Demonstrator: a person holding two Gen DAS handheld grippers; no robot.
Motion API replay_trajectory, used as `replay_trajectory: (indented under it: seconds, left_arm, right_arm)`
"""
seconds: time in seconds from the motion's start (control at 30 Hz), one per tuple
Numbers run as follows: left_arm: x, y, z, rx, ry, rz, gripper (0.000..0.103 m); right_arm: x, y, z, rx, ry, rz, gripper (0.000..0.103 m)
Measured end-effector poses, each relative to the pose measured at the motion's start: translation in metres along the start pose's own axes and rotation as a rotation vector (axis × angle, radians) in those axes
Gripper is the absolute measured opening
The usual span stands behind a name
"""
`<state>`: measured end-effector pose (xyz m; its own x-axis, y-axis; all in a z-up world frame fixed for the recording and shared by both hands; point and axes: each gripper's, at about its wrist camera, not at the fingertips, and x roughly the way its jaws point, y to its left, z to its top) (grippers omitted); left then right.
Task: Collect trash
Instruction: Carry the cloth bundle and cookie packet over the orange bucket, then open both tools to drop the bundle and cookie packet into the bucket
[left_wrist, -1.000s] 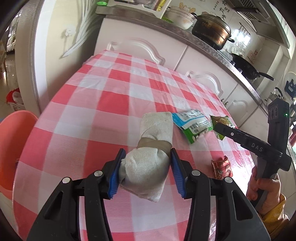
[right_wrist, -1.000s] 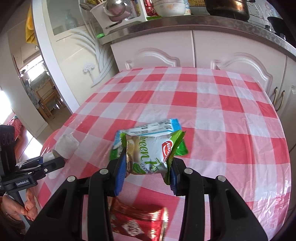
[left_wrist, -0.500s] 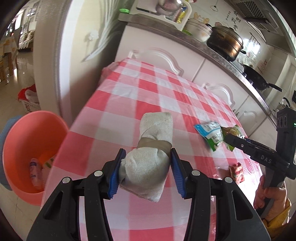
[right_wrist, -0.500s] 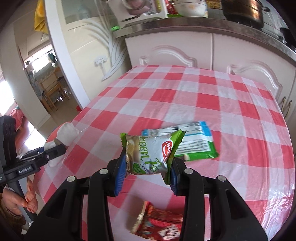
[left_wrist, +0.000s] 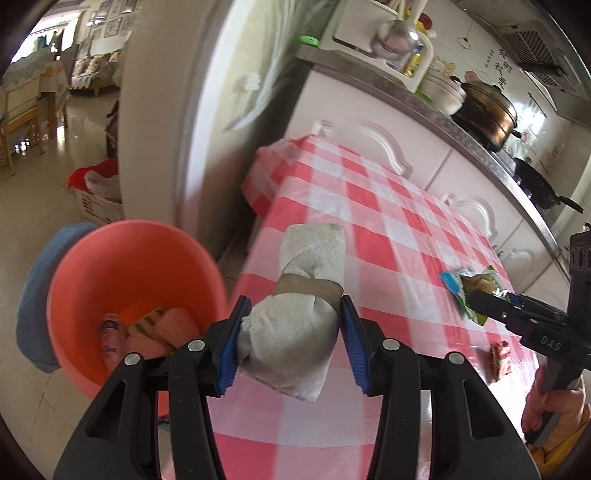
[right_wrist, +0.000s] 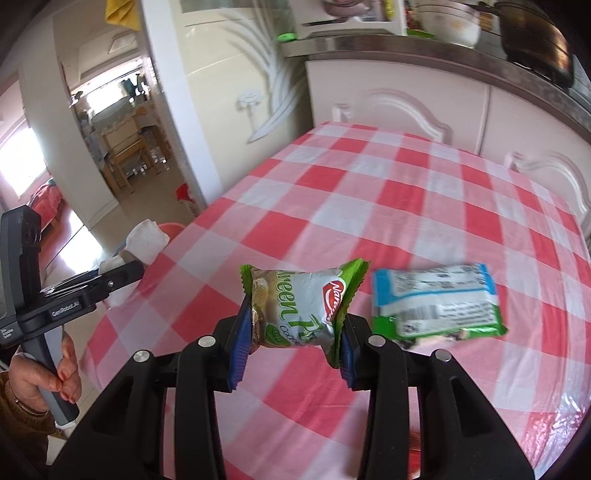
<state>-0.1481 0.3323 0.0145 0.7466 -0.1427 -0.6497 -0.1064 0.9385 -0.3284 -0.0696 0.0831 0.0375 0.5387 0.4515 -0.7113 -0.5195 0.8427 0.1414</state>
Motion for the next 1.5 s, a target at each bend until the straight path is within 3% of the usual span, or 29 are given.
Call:
replay_trajectory:
  seconds: [0.67,1.33,1.4,1.43,1.47,1.5]
  left_arm:
    - [-0.004,0.088,-0.003,-0.109,-0.013,0.151,0.05]
    - [0.018,0.141,-0.011,-0.215,0.045,0.202,0.051]
    - [0.022,0.145,-0.011,-0.23,0.061,0.195,0.054]
    - [0.023,0.146,-0.011,-0.235,0.065,0.194,0.057]
    - [0.024,0.148,-0.011,-0.243,0.066,0.196,0.067]
    - [0.024,0.149,-0.012,-0.252,0.063,0.197,0.073]
  right_arm:
    - [0.054,0.113,0.045,-0.211,0.065,0.145,0.041]
    - [0.125,0.203,0.06,-0.411,0.148,0.234,0.042]
    - [0.132,0.207,0.057,-0.438,0.157,0.221,0.044]
    - [0.136,0.208,0.055,-0.444,0.167,0.222,0.054]
    - [0.138,0.21,0.055,-0.444,0.175,0.225,0.062]
    - [0.139,0.21,0.055,-0.442,0.174,0.226,0.078]
